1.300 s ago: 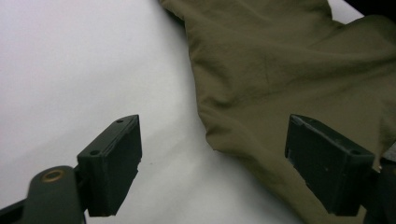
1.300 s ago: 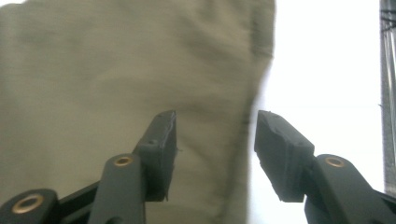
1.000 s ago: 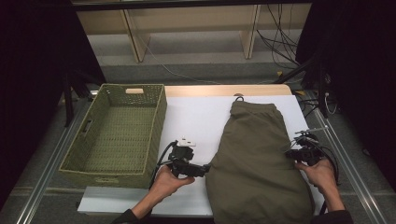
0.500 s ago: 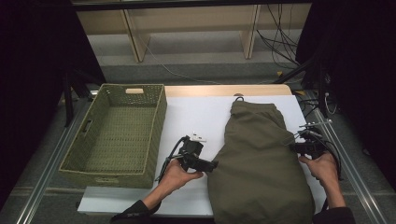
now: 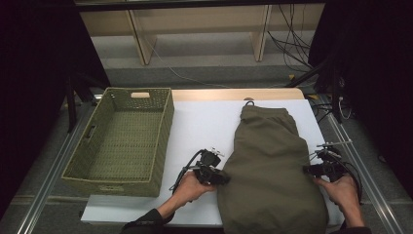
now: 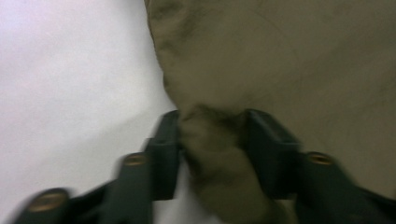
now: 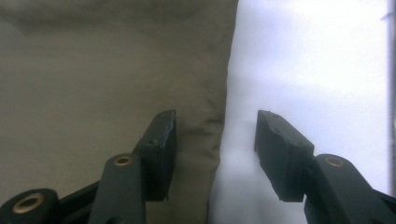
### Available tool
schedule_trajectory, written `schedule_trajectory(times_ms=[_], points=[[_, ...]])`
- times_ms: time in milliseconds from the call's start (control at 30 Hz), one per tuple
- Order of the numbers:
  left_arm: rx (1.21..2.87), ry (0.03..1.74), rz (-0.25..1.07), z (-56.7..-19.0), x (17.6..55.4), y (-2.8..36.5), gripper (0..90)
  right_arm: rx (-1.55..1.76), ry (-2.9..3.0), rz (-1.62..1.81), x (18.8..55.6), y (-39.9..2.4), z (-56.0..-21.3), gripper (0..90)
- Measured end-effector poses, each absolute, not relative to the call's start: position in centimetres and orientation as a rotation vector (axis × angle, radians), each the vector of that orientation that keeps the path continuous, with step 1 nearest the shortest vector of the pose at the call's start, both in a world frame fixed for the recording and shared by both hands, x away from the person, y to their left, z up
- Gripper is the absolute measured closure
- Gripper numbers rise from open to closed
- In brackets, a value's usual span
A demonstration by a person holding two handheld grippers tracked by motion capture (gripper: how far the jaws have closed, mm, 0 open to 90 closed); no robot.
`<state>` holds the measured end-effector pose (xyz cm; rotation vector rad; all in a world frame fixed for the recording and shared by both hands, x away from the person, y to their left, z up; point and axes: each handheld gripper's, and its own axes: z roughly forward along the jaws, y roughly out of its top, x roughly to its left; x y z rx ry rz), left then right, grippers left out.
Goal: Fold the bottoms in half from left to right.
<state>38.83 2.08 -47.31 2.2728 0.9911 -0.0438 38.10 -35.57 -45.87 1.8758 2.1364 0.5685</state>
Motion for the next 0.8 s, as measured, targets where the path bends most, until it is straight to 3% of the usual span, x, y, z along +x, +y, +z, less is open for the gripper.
schedule_trajectory(times_ms=[100, 267, 667, 800], points=[[2.261, 0.972, -0.037, -47.1, 38.5, 2.2, 81.4, 1.867, 2.147, 0.589, 38.1, -35.6, -45.9, 63.0], [2.256, 0.953, 0.002, -46.5, 38.0, 2.7, 85.5, 1.843, 2.194, 0.590, 37.9, -34.9, -45.8, 82.5], [2.221, 1.025, 0.035, -45.7, 37.3, 7.3, 85.3, 1.742, 2.377, 0.625, 35.8, -30.6, -45.7, 83.8], [2.207, 1.040, 0.014, -45.7, 36.8, 8.4, 84.9, 1.720, 2.386, 0.629, 35.4, -29.8, -45.5, 77.3]])
